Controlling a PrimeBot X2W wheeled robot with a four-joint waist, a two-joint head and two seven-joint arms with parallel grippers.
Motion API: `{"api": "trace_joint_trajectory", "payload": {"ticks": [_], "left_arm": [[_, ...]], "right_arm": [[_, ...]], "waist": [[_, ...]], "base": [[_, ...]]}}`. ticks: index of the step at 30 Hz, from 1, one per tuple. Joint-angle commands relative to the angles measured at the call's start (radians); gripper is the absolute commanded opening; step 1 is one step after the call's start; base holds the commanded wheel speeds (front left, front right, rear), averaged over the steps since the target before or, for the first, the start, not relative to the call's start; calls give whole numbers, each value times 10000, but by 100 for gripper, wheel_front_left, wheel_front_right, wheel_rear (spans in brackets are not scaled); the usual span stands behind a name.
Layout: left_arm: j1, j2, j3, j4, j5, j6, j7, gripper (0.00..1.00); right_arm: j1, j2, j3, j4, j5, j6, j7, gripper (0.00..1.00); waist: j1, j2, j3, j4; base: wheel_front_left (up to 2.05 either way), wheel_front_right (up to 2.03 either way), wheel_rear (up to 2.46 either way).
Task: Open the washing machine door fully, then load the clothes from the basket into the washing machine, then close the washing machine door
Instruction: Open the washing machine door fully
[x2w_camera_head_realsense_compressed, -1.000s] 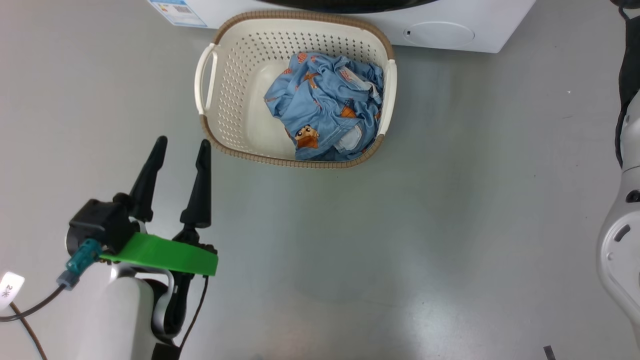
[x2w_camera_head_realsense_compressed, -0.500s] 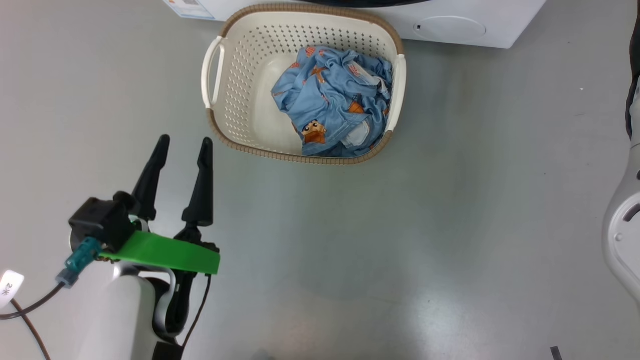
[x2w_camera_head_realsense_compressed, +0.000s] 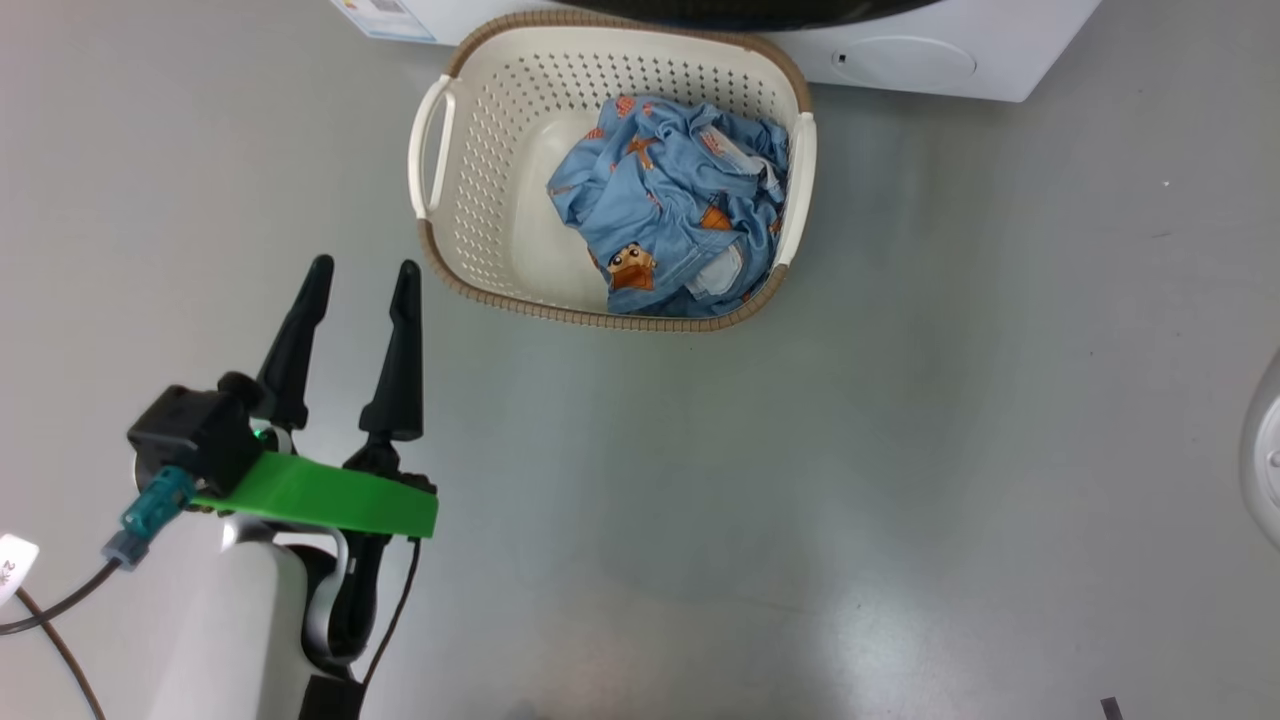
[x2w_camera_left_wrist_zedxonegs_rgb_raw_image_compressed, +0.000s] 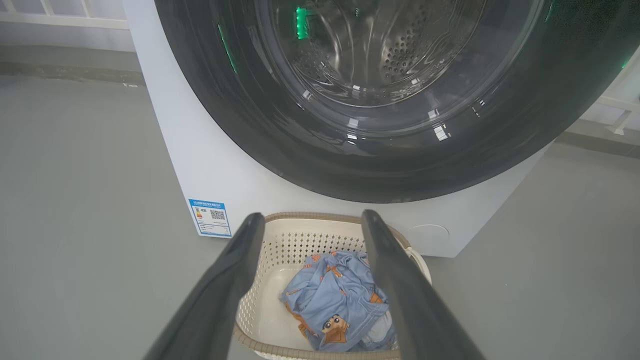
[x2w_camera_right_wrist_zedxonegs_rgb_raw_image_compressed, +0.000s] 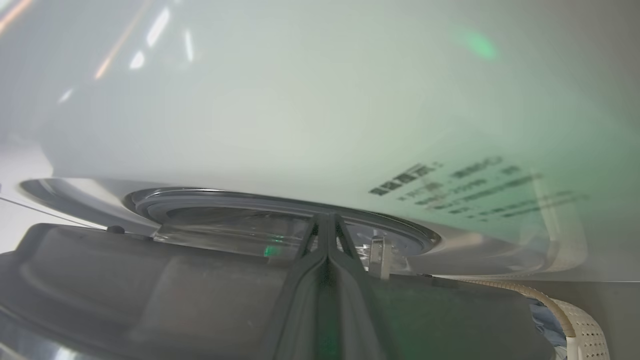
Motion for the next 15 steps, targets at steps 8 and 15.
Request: {"api": "trace_joint_trajectory", "payload": {"ticks": [8,15], "left_arm": [[86,287,413,-353,172,-16,-63,100],[282,287,423,-375,367,-16,-63,100]], "right_arm": [[393,583,87,-326,338,33,2107,0],[1024,583,29,-539,951,33,3269,0]], "waist": [[-1,0,-357,-73],[-1,0,-746,-85]], "base": [[0,0,0],[0,0,0]]}}
